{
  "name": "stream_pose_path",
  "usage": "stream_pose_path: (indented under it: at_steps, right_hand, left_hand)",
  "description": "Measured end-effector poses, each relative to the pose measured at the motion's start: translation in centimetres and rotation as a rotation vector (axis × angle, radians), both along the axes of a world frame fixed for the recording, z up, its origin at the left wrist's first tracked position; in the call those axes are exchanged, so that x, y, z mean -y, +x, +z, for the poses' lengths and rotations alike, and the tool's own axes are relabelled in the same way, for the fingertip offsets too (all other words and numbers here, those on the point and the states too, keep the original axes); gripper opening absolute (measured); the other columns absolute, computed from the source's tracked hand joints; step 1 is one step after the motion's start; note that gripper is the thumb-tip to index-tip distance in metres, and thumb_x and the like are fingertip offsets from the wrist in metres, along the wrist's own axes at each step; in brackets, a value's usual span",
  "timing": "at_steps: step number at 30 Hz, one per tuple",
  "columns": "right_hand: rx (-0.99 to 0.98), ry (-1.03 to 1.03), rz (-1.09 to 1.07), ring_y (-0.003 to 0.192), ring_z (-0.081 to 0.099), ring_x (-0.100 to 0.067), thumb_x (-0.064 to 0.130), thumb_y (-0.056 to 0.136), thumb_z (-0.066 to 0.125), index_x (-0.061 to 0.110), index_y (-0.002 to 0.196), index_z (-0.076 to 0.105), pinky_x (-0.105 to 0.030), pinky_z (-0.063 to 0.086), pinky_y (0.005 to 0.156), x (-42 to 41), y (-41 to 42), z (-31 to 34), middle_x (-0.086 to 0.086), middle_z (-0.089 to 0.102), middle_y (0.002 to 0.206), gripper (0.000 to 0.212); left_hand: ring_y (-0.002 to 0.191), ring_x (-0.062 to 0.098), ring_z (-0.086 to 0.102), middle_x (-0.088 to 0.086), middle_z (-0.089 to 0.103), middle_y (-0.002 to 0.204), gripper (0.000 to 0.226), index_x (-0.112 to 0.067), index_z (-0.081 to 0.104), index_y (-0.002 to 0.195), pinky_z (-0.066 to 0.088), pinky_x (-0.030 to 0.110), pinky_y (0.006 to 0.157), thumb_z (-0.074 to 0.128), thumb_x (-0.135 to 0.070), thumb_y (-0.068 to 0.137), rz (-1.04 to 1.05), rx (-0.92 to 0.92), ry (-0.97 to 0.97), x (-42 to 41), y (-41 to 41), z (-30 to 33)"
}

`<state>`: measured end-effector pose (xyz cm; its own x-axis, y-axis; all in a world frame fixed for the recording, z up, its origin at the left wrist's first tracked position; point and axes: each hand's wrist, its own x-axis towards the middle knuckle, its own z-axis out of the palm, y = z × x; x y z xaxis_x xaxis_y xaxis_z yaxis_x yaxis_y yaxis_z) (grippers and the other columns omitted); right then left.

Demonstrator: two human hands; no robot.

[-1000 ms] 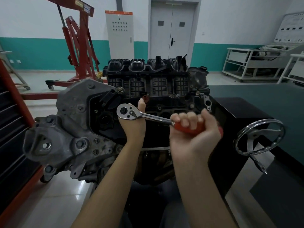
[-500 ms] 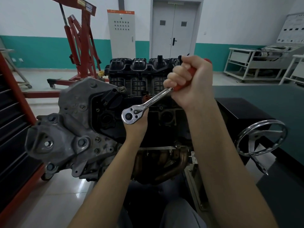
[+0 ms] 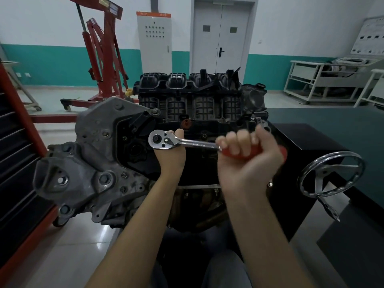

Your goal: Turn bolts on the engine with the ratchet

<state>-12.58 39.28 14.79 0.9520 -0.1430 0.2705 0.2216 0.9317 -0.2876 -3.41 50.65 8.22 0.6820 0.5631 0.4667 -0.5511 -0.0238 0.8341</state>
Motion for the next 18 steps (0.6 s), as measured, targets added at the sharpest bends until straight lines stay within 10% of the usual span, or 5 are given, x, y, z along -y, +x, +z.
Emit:
stream_pose_path:
  at_steps: [8, 18]
  right_hand:
    - [-0.039, -0.351, 0.235, 0.034, 0.022, -0.010, 0.009, 0.088, 0.043, 0.018, 0.052, 0.033, -0.019, 0.028, 0.041, 0.5, 5.1, 6.9, 0.006, 0.025, 0.039, 0.039]
    - [-0.015, 0.113, 0.018, 0.045, 0.033, -0.013, 0.016, 0.087, 0.044, 0.018, 0.052, 0.039, -0.027, 0.042, 0.052, -0.4, -2.0, -2.4, 0.003, 0.030, 0.046, 0.036]
  left_hand:
    - [0.037, 0.000, 0.031, -0.019, 0.034, 0.039, 0.041, -0.034, 0.041, 0.037, 0.026, 0.009, 0.043, 0.051, -0.016, 0.072, -0.032, 0.019, 0.005, 0.5, -0.7, 0.4]
    - [0.045, 0.002, 0.025, -0.017, 0.028, 0.046, 0.042, -0.021, 0.023, 0.056, 0.026, 0.015, 0.047, 0.055, -0.003, 0.076, -0.026, 0.122, -0.074, 0.3, -0.5, 0.0]
